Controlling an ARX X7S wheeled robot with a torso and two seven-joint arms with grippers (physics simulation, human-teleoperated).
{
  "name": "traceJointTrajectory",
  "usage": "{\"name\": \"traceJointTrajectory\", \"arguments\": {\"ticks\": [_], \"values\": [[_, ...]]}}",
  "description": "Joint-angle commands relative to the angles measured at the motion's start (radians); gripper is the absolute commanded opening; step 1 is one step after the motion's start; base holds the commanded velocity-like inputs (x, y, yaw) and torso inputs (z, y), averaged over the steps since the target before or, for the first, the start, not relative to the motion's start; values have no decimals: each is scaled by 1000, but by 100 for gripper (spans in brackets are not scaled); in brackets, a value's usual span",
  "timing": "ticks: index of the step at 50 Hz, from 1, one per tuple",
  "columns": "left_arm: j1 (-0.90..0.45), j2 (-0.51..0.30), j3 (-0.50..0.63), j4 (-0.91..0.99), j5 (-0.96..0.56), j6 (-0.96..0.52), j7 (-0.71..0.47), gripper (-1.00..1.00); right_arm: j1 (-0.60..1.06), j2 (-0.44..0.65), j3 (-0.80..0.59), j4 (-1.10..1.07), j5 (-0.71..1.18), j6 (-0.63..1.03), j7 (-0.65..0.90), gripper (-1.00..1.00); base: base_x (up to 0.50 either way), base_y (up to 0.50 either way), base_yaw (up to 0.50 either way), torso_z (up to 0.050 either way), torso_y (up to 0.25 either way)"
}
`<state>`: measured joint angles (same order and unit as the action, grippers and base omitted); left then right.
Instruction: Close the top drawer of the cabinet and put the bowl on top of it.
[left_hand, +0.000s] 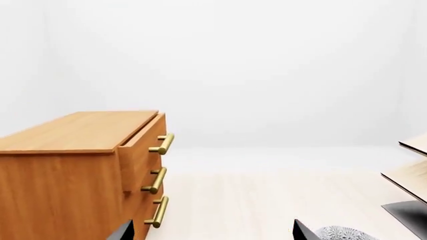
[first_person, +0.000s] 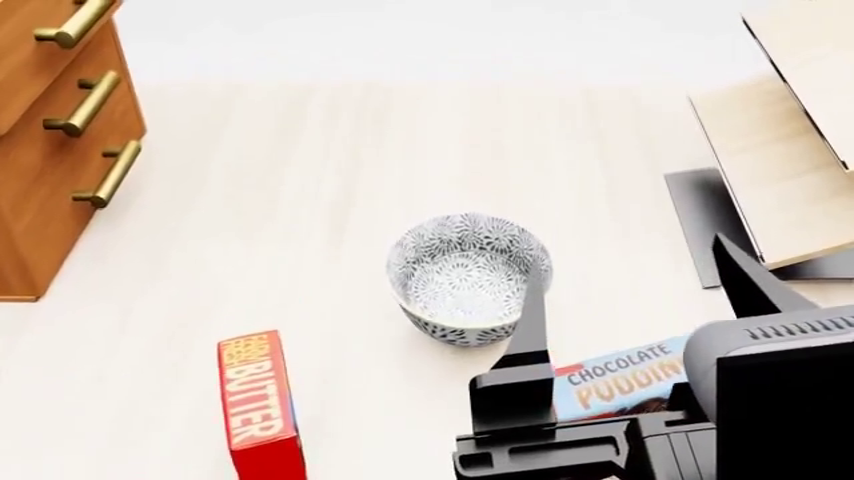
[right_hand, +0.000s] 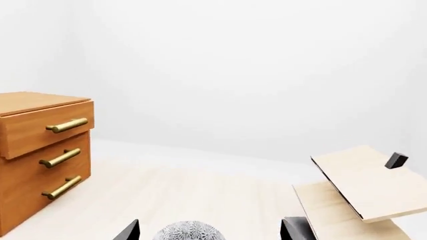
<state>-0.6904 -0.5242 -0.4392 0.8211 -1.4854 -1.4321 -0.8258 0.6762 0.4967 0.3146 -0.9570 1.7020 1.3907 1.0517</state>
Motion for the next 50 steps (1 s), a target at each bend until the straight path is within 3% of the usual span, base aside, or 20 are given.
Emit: {"name": "traceJointTrajectory", "arguments": {"ticks": [1, 50], "values": [[0, -25, 4, 2, -49, 17, -44, 100, 2, 34, -11, -8, 50, -34, 45, 100, 184, -23, 0, 0, 0], [75, -85, 14, 29, -42, 78, -1, 100, -25, 11, -41, -24, -102, -31, -72, 100, 345, -56, 0, 0, 0]]}}
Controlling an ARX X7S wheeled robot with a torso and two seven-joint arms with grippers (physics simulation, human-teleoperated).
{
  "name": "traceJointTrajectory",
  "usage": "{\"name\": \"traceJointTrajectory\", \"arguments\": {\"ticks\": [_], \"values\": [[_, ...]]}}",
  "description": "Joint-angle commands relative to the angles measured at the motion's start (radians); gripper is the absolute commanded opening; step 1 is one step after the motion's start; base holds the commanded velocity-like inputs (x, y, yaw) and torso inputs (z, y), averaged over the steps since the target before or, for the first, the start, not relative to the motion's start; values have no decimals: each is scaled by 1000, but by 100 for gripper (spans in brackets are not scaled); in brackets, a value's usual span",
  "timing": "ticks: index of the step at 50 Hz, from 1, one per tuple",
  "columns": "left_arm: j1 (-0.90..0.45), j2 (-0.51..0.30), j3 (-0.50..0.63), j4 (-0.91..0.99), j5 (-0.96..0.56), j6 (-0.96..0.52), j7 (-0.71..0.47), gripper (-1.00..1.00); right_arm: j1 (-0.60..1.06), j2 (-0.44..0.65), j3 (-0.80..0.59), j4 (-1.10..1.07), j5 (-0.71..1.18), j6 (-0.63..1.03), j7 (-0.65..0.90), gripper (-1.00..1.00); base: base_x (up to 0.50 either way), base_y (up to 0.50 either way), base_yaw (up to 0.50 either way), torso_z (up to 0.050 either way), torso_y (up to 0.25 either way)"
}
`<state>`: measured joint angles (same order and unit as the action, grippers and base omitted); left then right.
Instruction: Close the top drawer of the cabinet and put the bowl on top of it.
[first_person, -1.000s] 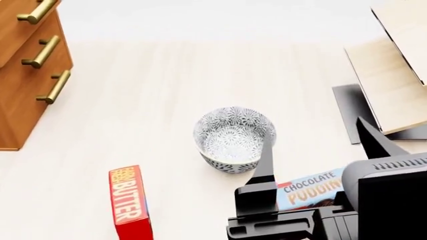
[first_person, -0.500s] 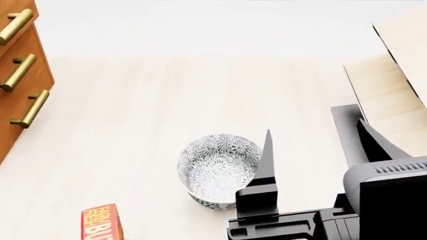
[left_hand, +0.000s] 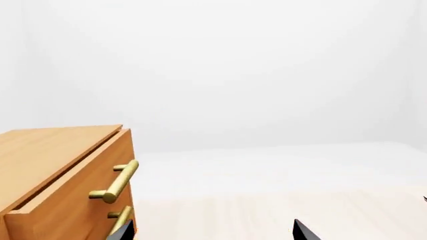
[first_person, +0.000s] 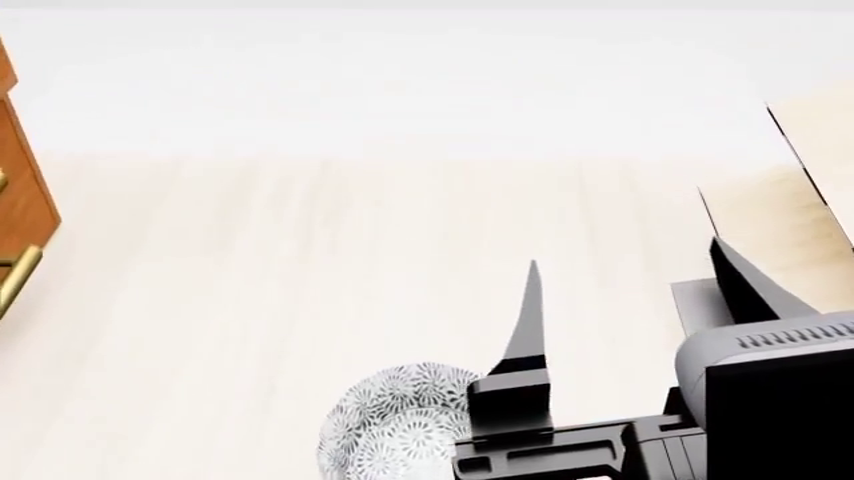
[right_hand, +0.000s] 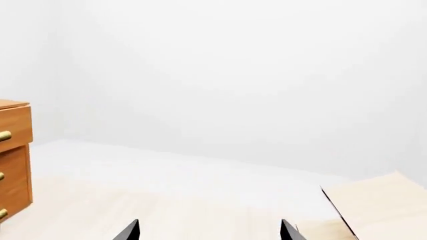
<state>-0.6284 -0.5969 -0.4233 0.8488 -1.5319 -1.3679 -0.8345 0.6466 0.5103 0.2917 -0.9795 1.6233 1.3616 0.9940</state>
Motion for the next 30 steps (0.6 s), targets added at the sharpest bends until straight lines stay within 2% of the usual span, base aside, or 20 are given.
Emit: {"name": "traceJointTrajectory", "arguments": {"ticks": [1, 25, 30], "values": [[14, -13, -2, 1, 4, 15, 8, 100, 10, 1, -21, 3, -13, -6, -5, 100, 441, 0, 0, 0, 0], [40, -20, 14, -1, 62, 45, 57, 100, 2, 8, -43, 0, -47, -24, -24, 100, 457, 0, 0, 0, 1], [47, -23, 15, 1, 64, 50, 60, 100, -14, 2, -36, -4, -60, -36, -44, 100, 0, 0, 0, 0, 0]]}}
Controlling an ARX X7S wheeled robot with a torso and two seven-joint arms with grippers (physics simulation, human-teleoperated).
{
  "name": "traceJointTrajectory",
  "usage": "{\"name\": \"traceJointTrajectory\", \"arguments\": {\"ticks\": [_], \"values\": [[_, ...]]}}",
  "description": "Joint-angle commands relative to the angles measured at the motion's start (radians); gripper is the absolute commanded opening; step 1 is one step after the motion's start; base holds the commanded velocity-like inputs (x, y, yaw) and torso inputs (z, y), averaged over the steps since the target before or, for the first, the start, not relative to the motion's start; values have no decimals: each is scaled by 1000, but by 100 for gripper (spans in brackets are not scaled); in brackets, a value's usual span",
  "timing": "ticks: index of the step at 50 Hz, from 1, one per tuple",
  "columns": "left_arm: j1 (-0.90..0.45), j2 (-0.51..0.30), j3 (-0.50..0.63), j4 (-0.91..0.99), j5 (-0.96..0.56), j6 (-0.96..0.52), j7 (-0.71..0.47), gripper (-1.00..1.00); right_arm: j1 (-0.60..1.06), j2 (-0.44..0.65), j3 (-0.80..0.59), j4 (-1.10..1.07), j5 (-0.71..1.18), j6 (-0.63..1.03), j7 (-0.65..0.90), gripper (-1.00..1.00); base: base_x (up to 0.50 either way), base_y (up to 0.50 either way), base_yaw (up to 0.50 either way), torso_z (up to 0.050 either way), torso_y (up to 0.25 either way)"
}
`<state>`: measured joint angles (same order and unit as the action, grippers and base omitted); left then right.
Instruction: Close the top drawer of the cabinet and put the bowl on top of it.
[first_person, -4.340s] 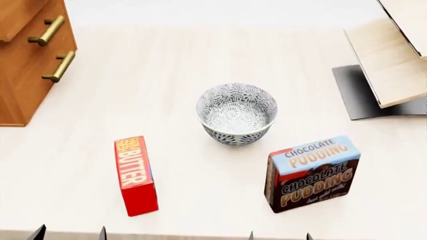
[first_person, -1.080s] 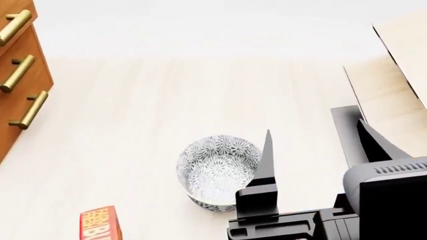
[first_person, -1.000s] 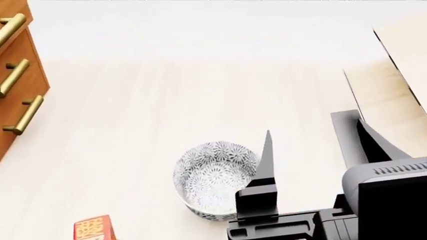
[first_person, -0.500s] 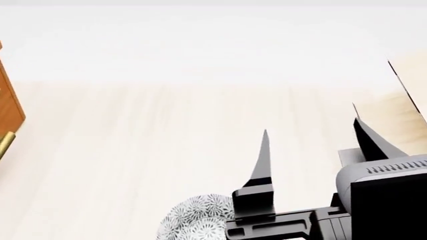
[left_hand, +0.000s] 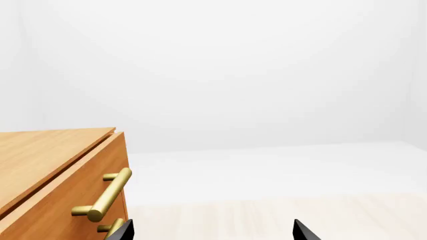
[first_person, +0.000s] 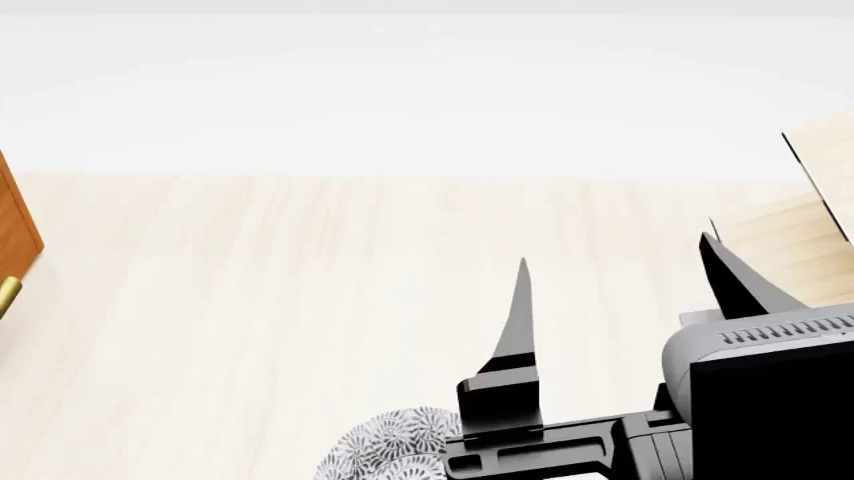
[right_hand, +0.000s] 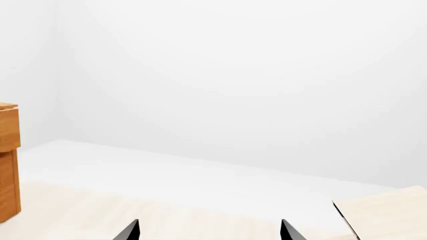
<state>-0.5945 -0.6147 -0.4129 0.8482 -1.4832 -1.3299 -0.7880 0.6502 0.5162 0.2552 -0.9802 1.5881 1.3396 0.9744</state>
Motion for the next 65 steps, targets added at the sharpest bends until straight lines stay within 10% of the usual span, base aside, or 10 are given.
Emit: {"name": "traceJointTrajectory", "arguments": {"ticks": [1, 35, 65], "values": [[13, -6, 5, 1, 15, 13, 14, 100, -19, -4, 1, -3, -26, -15, -28, 100, 0, 0, 0, 0, 0], [31, -34, 26, 0, 41, 43, 41, 100, -17, 33, -40, -19, 101, -81, 114, 100, 0, 0, 0, 0, 0], [-9, -19, 211, -216, 378, 160, 249, 100, -44, 35, -36, -52, 143, -99, 150, 100, 0, 0, 0, 0, 0]]}}
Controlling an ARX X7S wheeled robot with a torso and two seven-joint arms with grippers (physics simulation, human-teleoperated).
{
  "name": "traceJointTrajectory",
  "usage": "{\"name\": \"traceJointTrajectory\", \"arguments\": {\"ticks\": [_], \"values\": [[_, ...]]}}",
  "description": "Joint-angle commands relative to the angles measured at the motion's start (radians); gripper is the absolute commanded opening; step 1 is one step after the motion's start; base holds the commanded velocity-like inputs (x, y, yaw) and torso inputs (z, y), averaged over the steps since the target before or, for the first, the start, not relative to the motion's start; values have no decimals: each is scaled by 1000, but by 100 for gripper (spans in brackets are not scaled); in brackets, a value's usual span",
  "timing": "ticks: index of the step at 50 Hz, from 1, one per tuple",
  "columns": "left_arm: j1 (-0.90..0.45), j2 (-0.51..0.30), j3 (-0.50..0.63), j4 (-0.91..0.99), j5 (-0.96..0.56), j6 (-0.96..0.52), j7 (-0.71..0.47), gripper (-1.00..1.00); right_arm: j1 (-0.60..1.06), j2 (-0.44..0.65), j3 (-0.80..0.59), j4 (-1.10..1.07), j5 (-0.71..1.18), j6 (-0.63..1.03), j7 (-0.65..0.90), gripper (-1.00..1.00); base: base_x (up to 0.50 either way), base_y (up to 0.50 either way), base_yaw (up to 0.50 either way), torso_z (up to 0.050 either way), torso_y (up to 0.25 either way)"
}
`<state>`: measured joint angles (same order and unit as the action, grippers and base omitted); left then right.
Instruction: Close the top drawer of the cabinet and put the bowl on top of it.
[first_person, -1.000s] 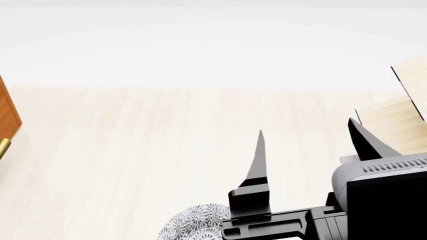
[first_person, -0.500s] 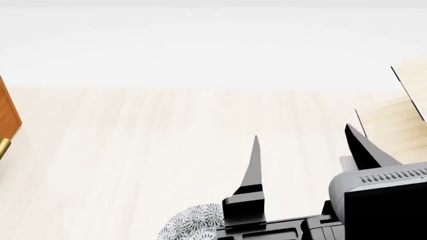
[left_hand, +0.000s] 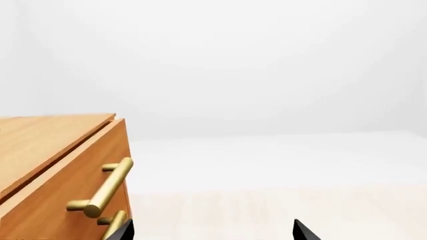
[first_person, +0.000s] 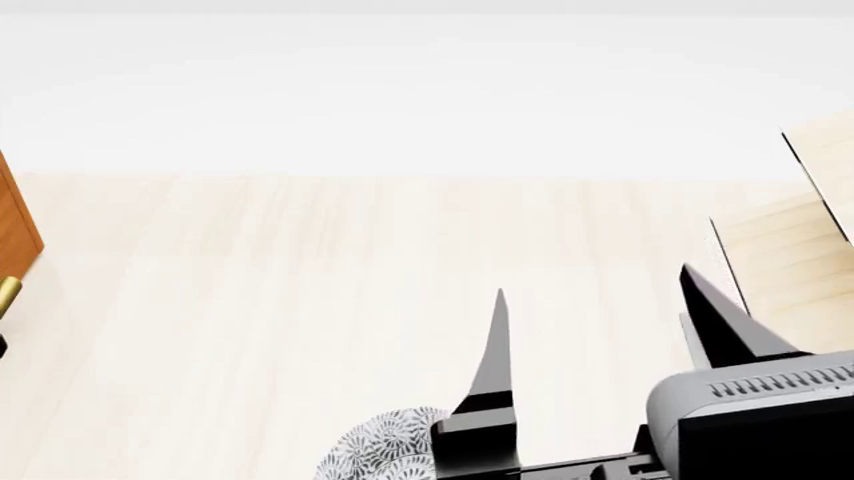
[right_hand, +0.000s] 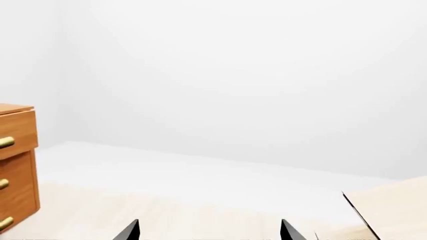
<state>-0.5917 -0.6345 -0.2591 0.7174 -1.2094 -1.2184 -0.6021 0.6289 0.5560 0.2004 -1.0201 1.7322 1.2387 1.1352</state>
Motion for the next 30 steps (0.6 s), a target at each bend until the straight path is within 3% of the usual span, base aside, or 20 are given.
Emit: {"name": "traceJointTrajectory", "arguments": {"ticks": [1, 8, 30], "values": [[-13, 1, 61, -93, 113, 55, 70, 100, -24, -5, 20, -12, -1, 2, -12, 100, 0, 0, 0, 0, 0], [-4, -2, 108, -190, 219, 141, 147, 100, -36, -5, 38, -17, -2, 7, -23, 100, 0, 0, 0, 0, 0], [-39, -20, 225, -323, 383, 224, 185, 100, -83, -54, 91, -26, -85, 61, -113, 100, 0, 0, 0, 0, 0]]}}
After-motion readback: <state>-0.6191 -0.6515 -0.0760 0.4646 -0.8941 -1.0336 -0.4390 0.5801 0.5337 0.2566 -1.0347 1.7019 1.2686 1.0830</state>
